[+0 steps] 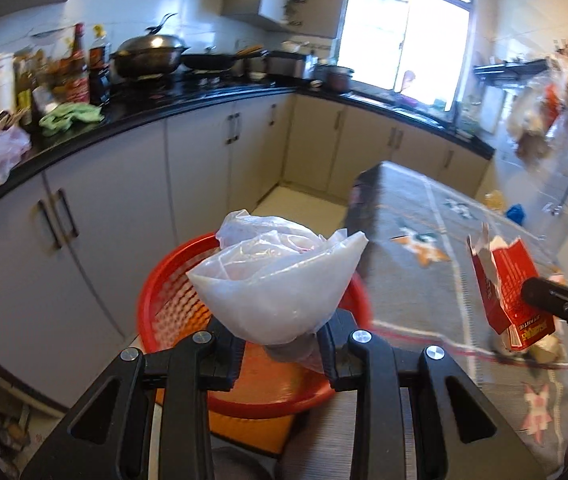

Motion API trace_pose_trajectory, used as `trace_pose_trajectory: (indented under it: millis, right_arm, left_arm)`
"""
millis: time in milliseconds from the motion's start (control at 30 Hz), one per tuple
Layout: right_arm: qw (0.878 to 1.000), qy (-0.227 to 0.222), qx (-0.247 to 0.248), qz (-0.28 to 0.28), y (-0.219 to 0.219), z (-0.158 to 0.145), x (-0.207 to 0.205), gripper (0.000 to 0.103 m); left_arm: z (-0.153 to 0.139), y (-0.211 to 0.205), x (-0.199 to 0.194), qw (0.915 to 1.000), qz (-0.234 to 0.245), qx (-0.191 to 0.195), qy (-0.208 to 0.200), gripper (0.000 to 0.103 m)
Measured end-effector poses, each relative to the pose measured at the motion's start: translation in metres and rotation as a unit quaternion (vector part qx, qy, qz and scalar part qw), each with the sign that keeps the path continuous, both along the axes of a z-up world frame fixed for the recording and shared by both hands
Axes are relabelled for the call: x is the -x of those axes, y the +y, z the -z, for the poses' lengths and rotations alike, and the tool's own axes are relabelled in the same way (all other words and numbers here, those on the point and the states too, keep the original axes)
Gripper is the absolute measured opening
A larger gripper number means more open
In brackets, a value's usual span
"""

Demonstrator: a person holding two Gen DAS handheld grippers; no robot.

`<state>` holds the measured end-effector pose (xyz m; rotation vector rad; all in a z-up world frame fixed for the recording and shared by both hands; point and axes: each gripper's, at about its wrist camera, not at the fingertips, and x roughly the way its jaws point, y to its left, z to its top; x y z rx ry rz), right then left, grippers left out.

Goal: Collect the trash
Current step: 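Carry the white bag to the red basket with the left gripper while the right gripper grasps the red wrapper, then release the white bag into the red basket with the left gripper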

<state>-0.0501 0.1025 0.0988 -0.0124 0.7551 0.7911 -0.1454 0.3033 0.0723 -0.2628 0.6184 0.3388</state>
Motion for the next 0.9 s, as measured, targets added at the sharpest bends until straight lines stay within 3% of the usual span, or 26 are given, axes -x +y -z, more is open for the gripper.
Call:
trace_pose_trajectory:
  millis: [167, 367, 467, 500, 567, 900]
  right_arm:
    - [0.999, 0.013, 0.017, -0.036, 0.055, 0.014, -0.004, 0.025]
    - [0.998, 0.034, 0.030, -0.042, 0.093, 0.032, -0.019, 0.027]
    - [0.998, 0.041, 0.032, -0.043, 0.102, 0.036, -0.024, 0.028]
    - [0.998, 0.043, 0.032, -0.041, 0.103, 0.037, -0.026, 0.030]
    - [0.997, 0.047, 0.028, -0.045, 0.106, 0.037, -0.026, 0.035]
    - [0.999, 0.047, 0.005, -0.022, 0.058, 0.025, -0.017, 0.039]
  left_arm:
    - [0.017, 0.017, -0.005, 0.9997, -0.013, 0.009, 0.019, 0.030]
    - [0.030, 0.025, -0.010, 0.9992, -0.021, 0.014, 0.031, 0.031]
    - [0.033, 0.031, -0.010, 0.9990, -0.024, 0.021, 0.030, 0.041]
    - [0.033, 0.032, -0.009, 0.9990, -0.027, 0.023, 0.028, 0.049]
    - [0.032, 0.033, -0.006, 0.9990, -0.031, 0.024, 0.024, 0.054]
    - [0.018, 0.017, -0.001, 0.9996, -0.017, 0.023, 0.008, 0.059]
